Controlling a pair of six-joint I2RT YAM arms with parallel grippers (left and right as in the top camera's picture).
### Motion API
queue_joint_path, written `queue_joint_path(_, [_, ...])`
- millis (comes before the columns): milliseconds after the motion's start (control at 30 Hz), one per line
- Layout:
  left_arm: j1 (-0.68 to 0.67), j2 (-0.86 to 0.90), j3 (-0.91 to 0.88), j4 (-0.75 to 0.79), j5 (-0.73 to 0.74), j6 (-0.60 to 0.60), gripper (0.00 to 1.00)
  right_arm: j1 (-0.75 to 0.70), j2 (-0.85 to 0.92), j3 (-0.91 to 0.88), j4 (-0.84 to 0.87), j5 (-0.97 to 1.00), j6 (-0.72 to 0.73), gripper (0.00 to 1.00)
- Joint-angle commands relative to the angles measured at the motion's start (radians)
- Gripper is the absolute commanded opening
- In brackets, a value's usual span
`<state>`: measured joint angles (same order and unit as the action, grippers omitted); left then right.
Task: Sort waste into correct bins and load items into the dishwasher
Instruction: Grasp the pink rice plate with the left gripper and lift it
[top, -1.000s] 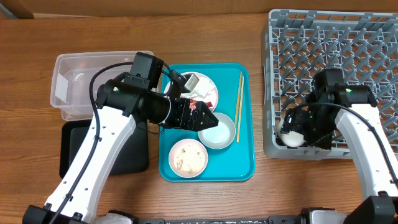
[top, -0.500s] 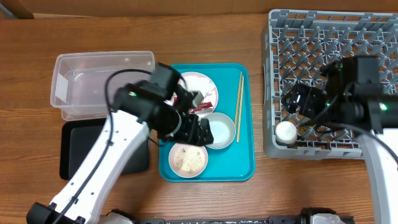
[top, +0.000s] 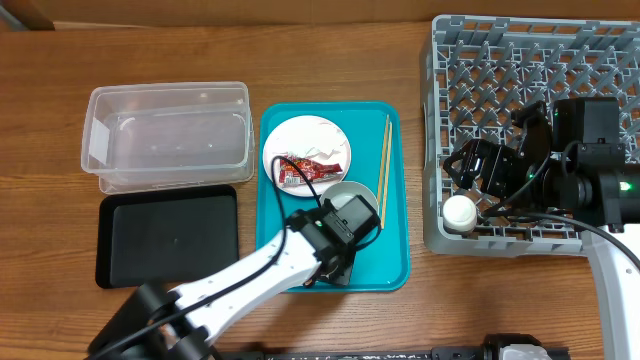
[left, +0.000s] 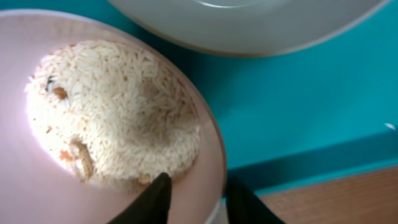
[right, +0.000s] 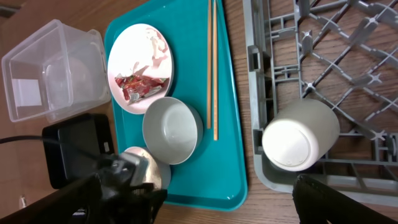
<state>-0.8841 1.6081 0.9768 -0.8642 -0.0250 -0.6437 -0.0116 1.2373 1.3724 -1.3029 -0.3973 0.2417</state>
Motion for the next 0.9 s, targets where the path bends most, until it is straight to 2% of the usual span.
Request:
queue_joint_path(0, [-0.005, 0.027, -0.003, 0.017, -0.052, -0.019, 0.15, -0.001, 0.001, 0.021, 0.0, -0.016, -0.006, 1.0])
queue_joint_path(67, [-0.005, 0.034, -0.003, 0.019, -0.066, -0.017, 0.05, -0.001, 0.002, 0.021, 0.001, -0.016, -0.006, 1.0])
queue_joint_path(200, [-0.008, 0.045, -0.004, 0.032, -0.068, 0.039, 0.04, -0.001, 0.003, 0.021, 0.0, -0.016, -0.006, 1.0])
queue_joint_path(333, [-0.008, 0.068, -0.004, 0.032, -0.068, 0.054, 0.07, -0.001, 0.003, 0.021, 0.0, -0.016, -0.006, 1.0])
queue_joint_path(367, [-0.008, 0.072, -0.004, 0.032, -0.069, 0.054, 0.1, -0.001, 0.003, 0.021, 0.0, -0.016, -0.006, 1.0])
queue_joint_path(433, [-0.008, 0.082, -0.004, 0.031, -0.074, 0.055, 0.26, -0.001, 0.003, 0.021, -0.001, -0.016, -0.006, 1.0])
queue_joint_path(467, [-0.008, 0.087, -0.004, 0.031, -0.08, 0.055, 0.28, -0.001, 0.003, 0.021, -0.001, -0.016, -0.006, 1.0])
queue_joint_path(500, [-0.008, 0.092, -0.004, 0.029, -0.082, 0.057, 0.28, -0.001, 0.003, 0.021, -0.001, -0.016, -0.006, 1.0])
queue_joint_path(600, [-0.008, 0.103, -0.004, 0.029, -0.082, 0.057, 0.14, -0.001, 0.003, 0.021, -0.001, -0.016, -0.006, 1.0])
queue_joint_path(633, [-0.008, 0.105, -0.004, 0.028, -0.082, 0.057, 0.04, -0.001, 0.003, 0.021, -0.001, -0.016, -0.006, 1.0])
queue_joint_path(767, [-0.008, 0.1, 0.002, 0.01, -0.074, 0.047, 0.04, -0.001, 0.003, 0.021, -0.001, -0.016, -0.006, 1.0])
queue_joint_path(867, [-0.003, 0.077, 0.024, -0.042, -0.08, -0.015, 0.04, -0.001, 0.003, 0.021, 0.0, -0.016, -0.006, 1.0])
